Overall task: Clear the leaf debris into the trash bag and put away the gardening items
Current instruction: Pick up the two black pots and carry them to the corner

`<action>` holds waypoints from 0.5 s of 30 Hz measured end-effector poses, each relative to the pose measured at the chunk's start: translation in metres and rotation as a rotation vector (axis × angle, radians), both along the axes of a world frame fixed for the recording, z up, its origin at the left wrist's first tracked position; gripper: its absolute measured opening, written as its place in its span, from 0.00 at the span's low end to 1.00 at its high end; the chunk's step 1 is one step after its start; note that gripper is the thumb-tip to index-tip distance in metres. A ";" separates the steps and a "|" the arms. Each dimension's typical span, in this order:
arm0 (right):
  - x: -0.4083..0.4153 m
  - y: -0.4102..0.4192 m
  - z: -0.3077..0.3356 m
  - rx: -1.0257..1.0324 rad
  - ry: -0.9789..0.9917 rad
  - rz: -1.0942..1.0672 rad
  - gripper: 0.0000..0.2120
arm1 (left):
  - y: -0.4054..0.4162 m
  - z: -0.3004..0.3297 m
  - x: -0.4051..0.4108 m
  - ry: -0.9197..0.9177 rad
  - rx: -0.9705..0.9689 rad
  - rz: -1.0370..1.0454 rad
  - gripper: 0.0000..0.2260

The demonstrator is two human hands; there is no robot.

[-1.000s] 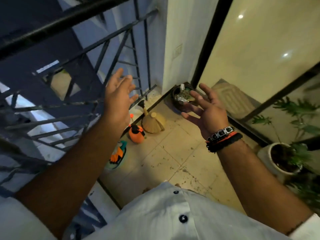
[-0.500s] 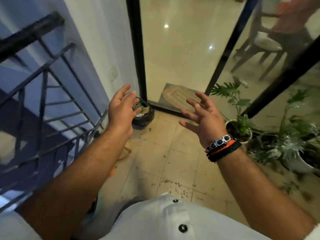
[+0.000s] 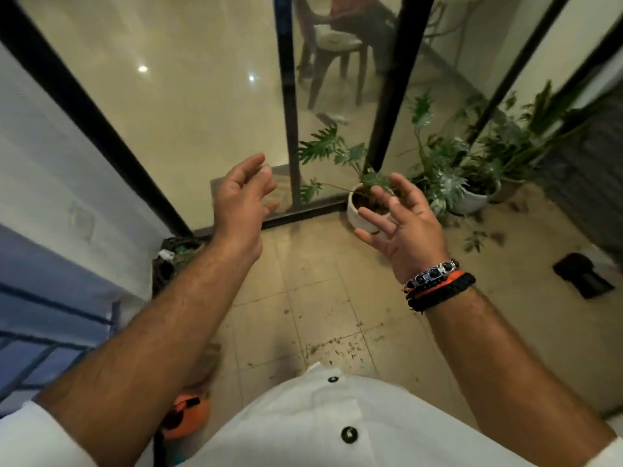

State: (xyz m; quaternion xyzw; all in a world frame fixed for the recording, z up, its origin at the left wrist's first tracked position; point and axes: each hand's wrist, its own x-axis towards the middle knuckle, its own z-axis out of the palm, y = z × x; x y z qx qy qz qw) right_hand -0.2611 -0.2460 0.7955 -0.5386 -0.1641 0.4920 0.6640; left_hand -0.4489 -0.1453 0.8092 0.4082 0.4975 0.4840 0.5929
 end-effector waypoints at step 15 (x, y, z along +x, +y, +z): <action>0.050 -0.123 -0.006 -0.029 0.001 -0.536 0.18 | -0.040 -0.010 0.128 -0.012 -0.051 -0.505 0.09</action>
